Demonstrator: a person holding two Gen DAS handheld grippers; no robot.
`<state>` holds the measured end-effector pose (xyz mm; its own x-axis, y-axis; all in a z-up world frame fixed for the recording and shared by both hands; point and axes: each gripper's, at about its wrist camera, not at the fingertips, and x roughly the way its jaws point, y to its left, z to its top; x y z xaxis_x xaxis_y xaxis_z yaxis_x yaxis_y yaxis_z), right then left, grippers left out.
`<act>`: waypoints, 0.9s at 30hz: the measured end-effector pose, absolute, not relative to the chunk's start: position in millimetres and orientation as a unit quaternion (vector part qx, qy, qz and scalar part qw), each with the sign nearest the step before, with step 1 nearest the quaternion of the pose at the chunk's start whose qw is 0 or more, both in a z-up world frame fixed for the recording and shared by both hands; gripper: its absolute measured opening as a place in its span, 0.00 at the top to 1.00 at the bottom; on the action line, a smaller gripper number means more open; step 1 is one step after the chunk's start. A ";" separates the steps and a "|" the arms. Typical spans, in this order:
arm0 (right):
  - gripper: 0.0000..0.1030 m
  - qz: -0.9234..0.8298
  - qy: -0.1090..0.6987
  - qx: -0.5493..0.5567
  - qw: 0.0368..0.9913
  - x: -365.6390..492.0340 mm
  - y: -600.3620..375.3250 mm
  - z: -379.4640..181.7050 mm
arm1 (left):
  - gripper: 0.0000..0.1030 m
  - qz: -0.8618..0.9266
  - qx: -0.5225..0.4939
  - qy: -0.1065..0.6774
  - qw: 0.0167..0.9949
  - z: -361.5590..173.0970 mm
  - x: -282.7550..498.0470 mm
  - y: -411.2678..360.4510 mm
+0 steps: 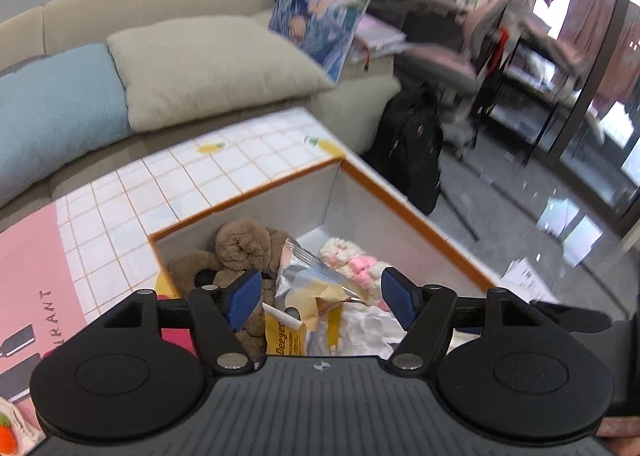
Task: Organize soft objects
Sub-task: 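Move both open grippers toward the orange crochet ball on the round pad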
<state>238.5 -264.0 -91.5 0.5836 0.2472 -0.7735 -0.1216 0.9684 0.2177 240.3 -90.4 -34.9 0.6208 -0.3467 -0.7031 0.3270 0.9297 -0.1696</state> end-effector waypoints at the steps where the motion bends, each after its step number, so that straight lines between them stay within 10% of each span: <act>1: 0.16 0.102 0.441 0.077 0.889 233.1 -262.4 -88.4 | 0.22 -0.187 -0.016 0.384 0.904 -30.8 232.6 -85.3; 27: 0.08 0.241 0.362 -0.022 0.900 132.3 -102.1 -56.0 | 0.22 0.069 -0.102 0.347 0.930 -51.6 60.0 100.0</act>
